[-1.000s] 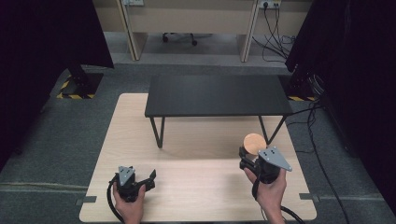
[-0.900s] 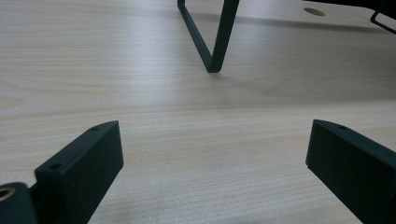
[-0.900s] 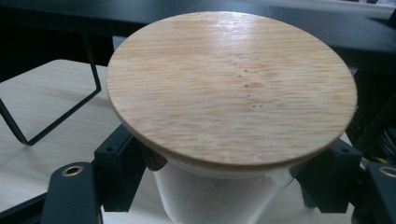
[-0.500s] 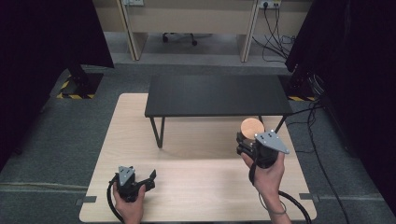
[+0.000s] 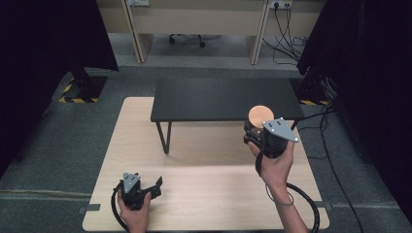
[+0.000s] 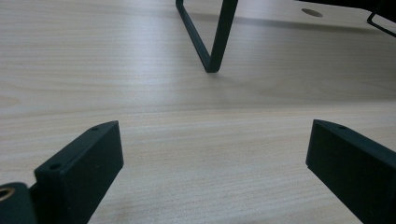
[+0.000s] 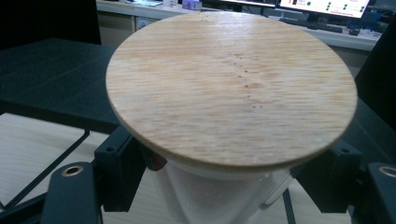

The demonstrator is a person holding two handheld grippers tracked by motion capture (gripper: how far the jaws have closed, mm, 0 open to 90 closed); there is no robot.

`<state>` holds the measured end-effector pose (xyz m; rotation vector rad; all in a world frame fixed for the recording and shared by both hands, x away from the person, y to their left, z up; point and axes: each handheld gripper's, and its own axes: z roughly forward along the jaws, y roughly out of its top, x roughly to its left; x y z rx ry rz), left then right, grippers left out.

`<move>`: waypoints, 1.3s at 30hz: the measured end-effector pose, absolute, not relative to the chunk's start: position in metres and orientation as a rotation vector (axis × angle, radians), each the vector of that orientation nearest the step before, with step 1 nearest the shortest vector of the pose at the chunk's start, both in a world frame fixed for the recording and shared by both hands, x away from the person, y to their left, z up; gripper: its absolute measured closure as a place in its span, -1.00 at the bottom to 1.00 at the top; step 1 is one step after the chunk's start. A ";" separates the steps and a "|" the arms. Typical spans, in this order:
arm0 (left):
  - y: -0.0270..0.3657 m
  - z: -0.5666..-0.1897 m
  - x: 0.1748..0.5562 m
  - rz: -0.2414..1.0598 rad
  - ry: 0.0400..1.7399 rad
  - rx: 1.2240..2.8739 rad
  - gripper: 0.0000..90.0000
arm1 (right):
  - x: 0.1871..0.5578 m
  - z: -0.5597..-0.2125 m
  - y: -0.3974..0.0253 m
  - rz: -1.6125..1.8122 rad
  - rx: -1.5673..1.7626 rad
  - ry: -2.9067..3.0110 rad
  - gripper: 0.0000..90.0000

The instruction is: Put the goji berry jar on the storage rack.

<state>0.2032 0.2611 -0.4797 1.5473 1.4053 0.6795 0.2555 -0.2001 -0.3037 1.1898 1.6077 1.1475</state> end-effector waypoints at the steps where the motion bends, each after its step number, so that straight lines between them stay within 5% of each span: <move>1: 0.261 -0.480 0.203 0.679 1.406 1.547 -0.93 | 0.259 -0.301 -0.199 1.144 1.187 1.607 -0.43; 23: 0.262 -0.480 0.204 0.674 1.409 1.544 -0.93 | 0.344 -0.280 -0.172 1.066 1.279 1.635 -0.43; 39: 0.258 -0.477 0.206 0.677 1.441 1.545 -0.91 | 0.361 -0.286 -0.183 1.124 1.322 1.654 -0.43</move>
